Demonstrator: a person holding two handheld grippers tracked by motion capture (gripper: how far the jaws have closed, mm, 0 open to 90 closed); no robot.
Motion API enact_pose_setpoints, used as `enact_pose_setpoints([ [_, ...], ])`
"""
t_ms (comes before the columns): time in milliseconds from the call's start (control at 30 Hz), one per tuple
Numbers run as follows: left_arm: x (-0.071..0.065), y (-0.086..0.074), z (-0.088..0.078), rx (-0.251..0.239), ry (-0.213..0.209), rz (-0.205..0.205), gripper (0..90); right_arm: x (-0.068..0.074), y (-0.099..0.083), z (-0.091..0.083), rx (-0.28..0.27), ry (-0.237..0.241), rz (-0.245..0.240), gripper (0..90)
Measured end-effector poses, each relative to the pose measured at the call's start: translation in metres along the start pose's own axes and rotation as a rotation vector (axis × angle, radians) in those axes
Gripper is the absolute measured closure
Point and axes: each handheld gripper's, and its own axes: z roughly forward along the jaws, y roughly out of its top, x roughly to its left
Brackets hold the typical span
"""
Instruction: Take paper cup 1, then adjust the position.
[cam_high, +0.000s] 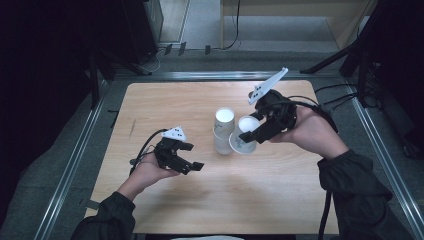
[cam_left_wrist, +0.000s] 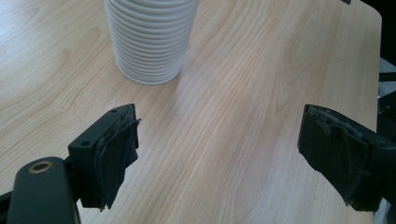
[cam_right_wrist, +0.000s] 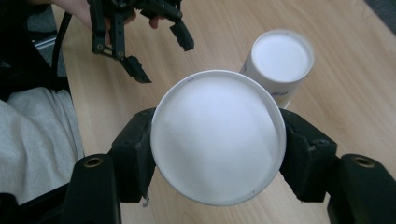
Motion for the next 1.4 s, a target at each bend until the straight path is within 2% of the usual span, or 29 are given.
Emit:
enact_pose_setpoints([
  [267,-0.005,0.000,0.003,0.004,-0.012,0.022,12.3,0.006,-0.027,0.025,-0.039,0.043,-0.001,35.3],
  [300,-0.005,0.001,0.003,0.000,-0.020,0.023,12.3,0.007,-0.035,0.036,-0.073,0.060,0.005,35.3],
  [333,-0.006,0.001,0.003,-0.002,-0.023,0.026,12.3,0.007,-0.035,0.036,-0.073,0.060,0.005,35.3],
  [367,-0.006,0.001,0.004,0.000,-0.030,0.033,12.4,0.007,-0.043,0.048,-0.102,0.077,0.013,35.3],
  [600,-0.008,0.001,0.008,0.001,-0.037,0.050,12.4,0.007,-0.059,0.082,-0.129,0.093,0.011,35.4],
  [733,-0.008,0.001,0.009,-0.008,-0.039,0.055,12.4,0.007,-0.062,0.089,-0.167,0.100,0.009,35.4],
  [833,-0.010,0.002,0.011,-0.012,-0.048,0.064,12.4,0.007,-0.069,0.098,-0.226,0.096,0.017,35.4],
  [1000,-0.013,0.003,0.014,-0.013,-0.053,0.082,12.4,0.004,-0.074,0.104,-0.257,0.089,0.046,35.4],
  [1167,-0.016,0.004,0.018,-0.010,-0.054,0.093,12.4,0.004,-0.076,0.111,-0.237,0.096,0.046,35.4],
  [1233,-0.017,0.005,0.021,-0.017,-0.080,0.096,12.4,0.004,-0.076,0.115,-0.235,0.125,0.041,35.3],
  [1400,-0.021,0.007,0.029,-0.019,-0.105,0.114,12.4,0.004,-0.075,0.118,-0.242,0.154,0.028,35.3],
])
